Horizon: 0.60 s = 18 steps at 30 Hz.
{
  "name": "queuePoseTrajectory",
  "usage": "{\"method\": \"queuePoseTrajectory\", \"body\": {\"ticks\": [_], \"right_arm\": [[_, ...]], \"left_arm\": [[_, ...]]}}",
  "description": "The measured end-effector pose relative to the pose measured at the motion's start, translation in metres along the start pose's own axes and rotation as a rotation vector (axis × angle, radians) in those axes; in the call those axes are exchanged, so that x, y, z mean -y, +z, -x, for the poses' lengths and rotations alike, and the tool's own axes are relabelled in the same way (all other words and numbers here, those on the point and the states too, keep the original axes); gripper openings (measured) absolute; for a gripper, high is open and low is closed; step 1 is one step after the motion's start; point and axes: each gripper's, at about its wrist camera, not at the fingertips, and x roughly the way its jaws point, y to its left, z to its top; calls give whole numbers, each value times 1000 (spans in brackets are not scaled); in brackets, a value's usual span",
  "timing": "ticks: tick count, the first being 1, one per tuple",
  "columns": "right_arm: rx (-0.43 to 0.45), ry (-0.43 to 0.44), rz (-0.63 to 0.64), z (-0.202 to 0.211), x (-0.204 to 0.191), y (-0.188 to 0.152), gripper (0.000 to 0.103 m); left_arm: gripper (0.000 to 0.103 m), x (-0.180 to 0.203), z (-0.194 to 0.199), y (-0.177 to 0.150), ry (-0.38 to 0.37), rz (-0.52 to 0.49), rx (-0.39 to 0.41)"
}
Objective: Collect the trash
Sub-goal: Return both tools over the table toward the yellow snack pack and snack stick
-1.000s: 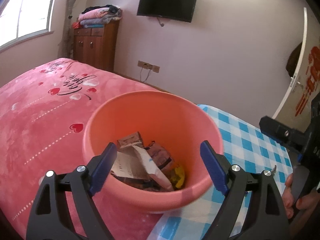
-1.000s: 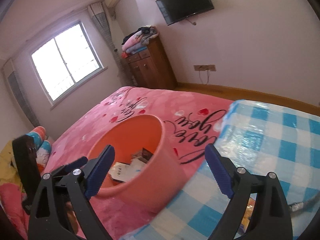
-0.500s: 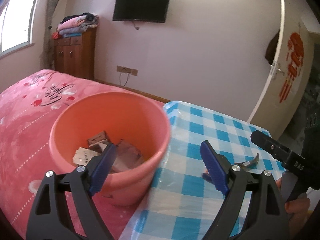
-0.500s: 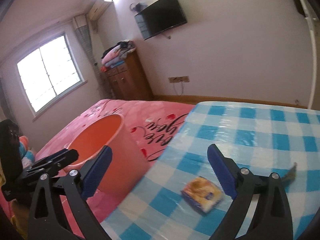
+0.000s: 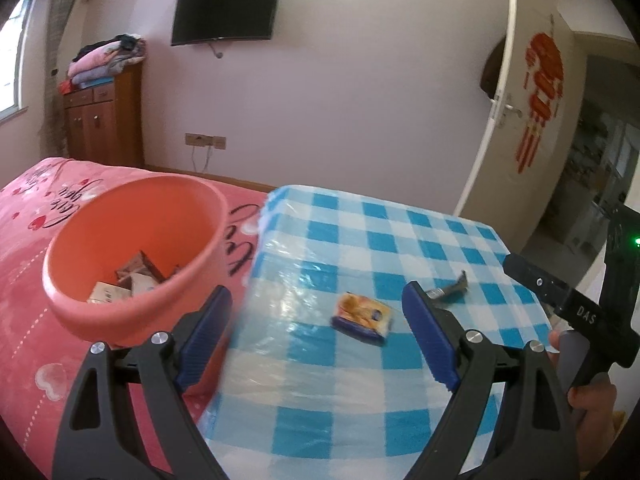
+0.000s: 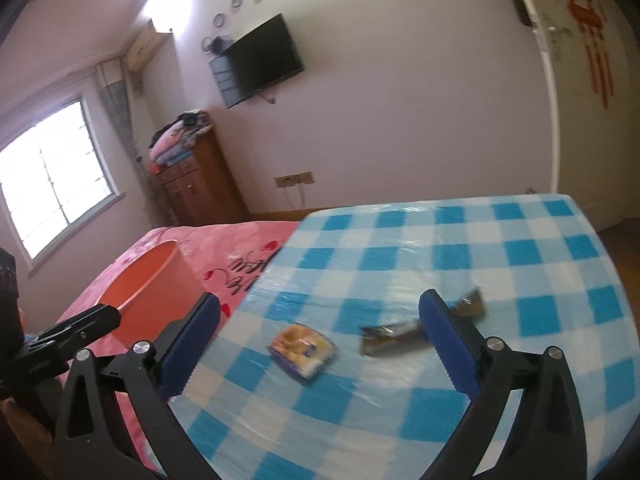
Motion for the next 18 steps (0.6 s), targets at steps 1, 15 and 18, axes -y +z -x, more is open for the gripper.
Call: {"method": "queuePoseTrajectory", "body": {"ticks": [1, 15, 18], "right_arm": [[-2, -12, -11, 5, 6, -2, 98], [-87, -177, -162, 46, 71, -33, 98], [-122, -210, -198, 48, 84, -36, 98]], "left_arm": [[87, 5, 0, -2, -4, -9, -1], [87, 38, -16, -45, -101, -48, -123], [87, 42, -23, -52, -121, -42, -154]]}}
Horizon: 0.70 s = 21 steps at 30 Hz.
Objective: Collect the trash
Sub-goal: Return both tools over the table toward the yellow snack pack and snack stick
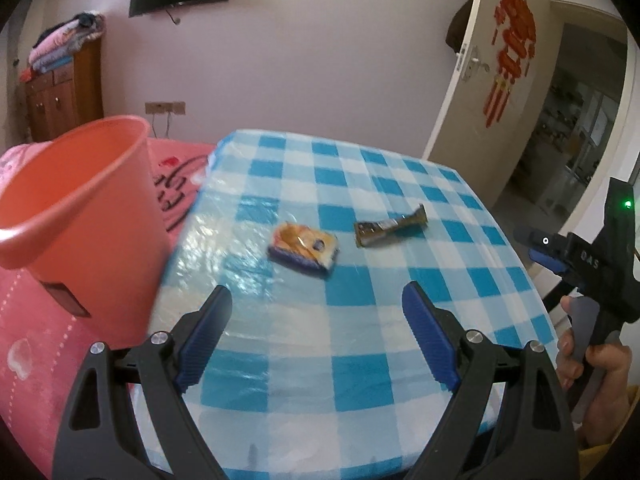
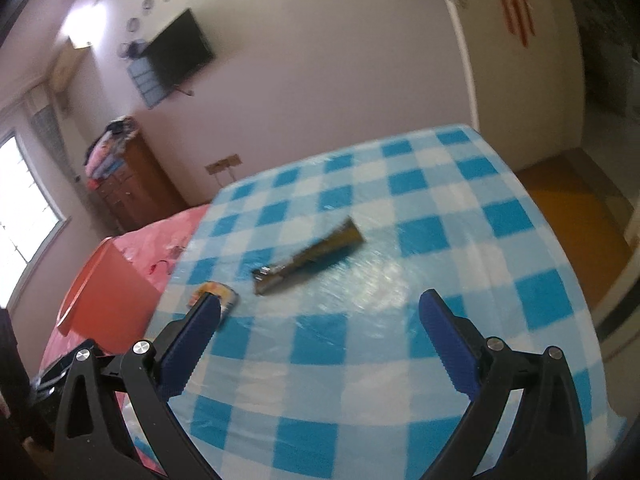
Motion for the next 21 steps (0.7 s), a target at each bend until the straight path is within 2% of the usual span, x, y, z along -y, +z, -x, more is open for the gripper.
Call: {"method": "queuePoseTrajectory", "body": {"ticks": [4, 9, 15, 21], "right_arm": [[-27, -23, -5, -5, 9, -2, 98], [-92, 12, -46, -28, 18, 0, 98], [-126, 63, -108, -55, 22, 3, 98], [-142, 93, -100, -76, 10, 12, 98]], "left_arm": [[87, -1, -19, -3, -21, 38, -53], [87, -7, -48, -2, -42, 123, -108], [86, -7, -93, 4, -15, 184, -183], [85, -12, -125, 18, 5, 256, -206]]}}
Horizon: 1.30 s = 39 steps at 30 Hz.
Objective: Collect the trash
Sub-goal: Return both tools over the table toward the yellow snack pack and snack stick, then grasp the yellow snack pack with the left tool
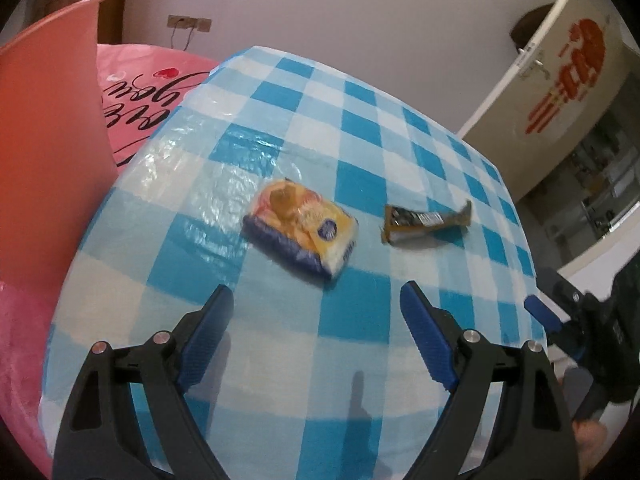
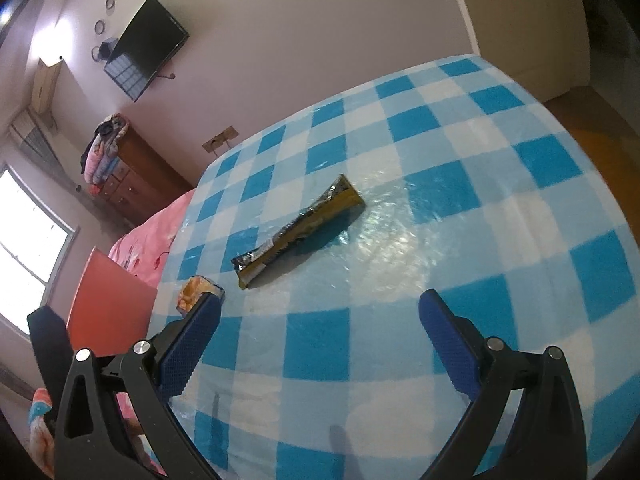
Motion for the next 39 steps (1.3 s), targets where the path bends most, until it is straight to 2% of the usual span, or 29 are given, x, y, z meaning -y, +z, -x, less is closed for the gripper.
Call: {"method": "queuePoseTrajectory", "body": {"ticks": [2, 3, 4, 7, 14, 17, 25, 27, 29, 35, 39], "right_arm": [[-3, 14, 11, -7, -5, 5, 92], [-11, 17, 20, -12, -8, 8, 78], [-23, 13, 25, -19, -10, 11, 72], [-50, 22, 6, -36, -8, 16, 70], [-102, 77, -86, -69, 8, 33, 69], [-117, 70, -85, -79, 9, 38, 69], [-99, 23, 34, -95, -8, 48, 66], [-94, 12, 63, -100, -12, 50, 62], [-84, -2, 89, -105, -15, 53, 59], [-73, -30, 144, -115, -24, 59, 55], [-67, -61, 196, -118, -32, 56, 55]], "left_arm": [[85, 0, -9, 8, 0, 23, -10], [85, 0, -12, 10, 2, 29, -11], [84, 1, -16, 13, 8, 32, -14], [81, 4, -27, 21, 25, 38, -23], [80, 5, -44, 35, 52, 41, -30], [80, 8, -49, 41, 69, 24, -23], [80, 22, -60, 45, 149, -87, -8], [77, 25, -61, 42, 176, -118, 0], [66, 28, -60, 39, 220, -145, 13], [62, 30, -61, 36, 273, -181, 39], [60, 31, -61, 35, 280, -199, 48]]}}
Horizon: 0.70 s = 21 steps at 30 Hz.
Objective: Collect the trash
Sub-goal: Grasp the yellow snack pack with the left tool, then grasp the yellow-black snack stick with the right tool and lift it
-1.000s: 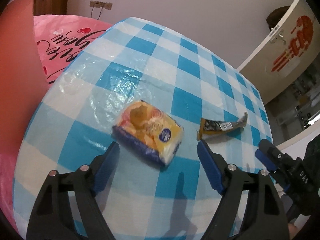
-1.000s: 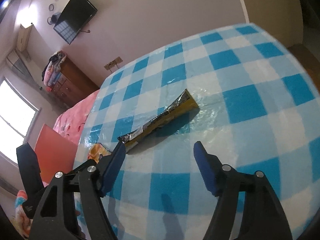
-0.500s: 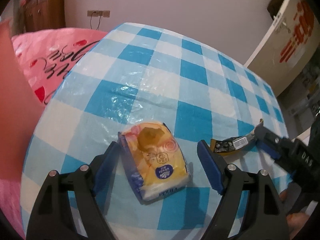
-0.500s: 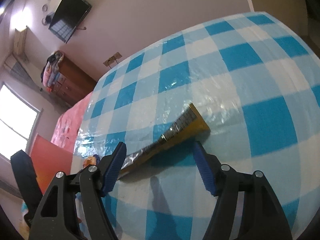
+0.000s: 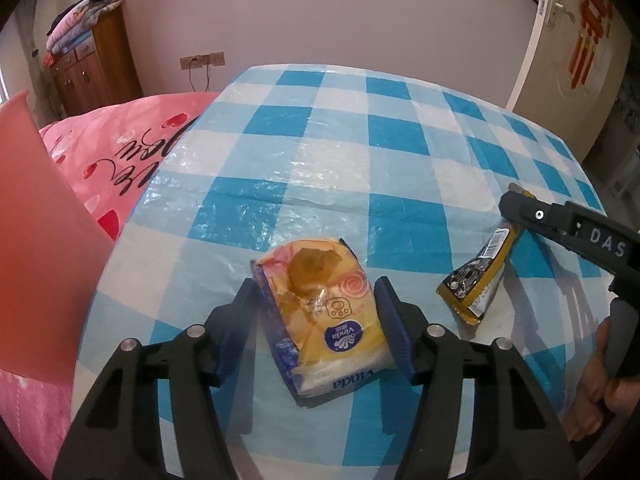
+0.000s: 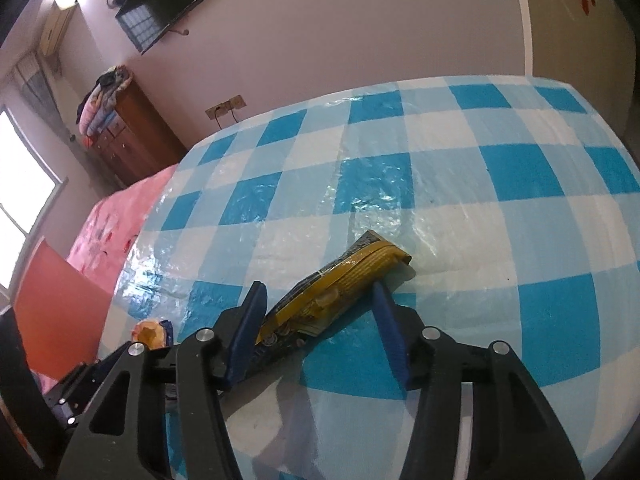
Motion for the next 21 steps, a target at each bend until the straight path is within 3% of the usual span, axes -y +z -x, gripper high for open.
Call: {"method": "queuePoseTrajectory", "body": {"ticks": [8, 16, 21], "right_arm": [[6, 17, 40, -1, -2, -3, 48], [23, 75, 47, 5, -5, -10, 29], [26, 75, 57, 8, -8, -14, 23]], "left_arm": [[57, -3, 0, 0, -19, 9, 3], [54, -7, 2, 0, -50, 25, 6], [51, -11, 5, -2, -75, 39, 7]]}}
